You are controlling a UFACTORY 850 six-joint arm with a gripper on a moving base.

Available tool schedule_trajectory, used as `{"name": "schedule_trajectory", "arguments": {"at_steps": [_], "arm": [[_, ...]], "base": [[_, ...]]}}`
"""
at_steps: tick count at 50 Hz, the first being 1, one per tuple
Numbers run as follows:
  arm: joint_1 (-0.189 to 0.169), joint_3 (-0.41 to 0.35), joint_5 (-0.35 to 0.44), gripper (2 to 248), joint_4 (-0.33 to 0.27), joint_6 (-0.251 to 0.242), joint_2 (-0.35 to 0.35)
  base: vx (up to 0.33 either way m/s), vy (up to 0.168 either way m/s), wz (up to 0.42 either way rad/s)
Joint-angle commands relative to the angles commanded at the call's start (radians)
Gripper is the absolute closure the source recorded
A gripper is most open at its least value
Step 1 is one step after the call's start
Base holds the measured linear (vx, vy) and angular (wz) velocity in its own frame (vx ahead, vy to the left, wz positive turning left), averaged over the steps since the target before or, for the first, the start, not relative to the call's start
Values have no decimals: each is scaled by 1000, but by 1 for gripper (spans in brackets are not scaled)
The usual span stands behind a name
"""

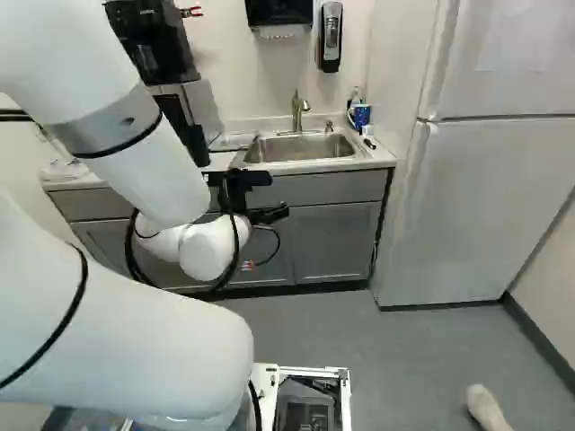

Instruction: Rinse the cup and place it in the tray

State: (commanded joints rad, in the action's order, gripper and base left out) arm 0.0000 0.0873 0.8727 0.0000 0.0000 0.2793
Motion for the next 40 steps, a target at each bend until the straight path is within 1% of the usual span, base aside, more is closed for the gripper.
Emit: {"name": "schedule_trajectory", "arguments": {"at_steps": [26, 40], "arm": [[0, 2, 0, 3, 0, 0, -2], [-8, 35, 0, 3, 0, 0, -10]], "base": [[0, 0, 0], [0, 0, 0]]}}
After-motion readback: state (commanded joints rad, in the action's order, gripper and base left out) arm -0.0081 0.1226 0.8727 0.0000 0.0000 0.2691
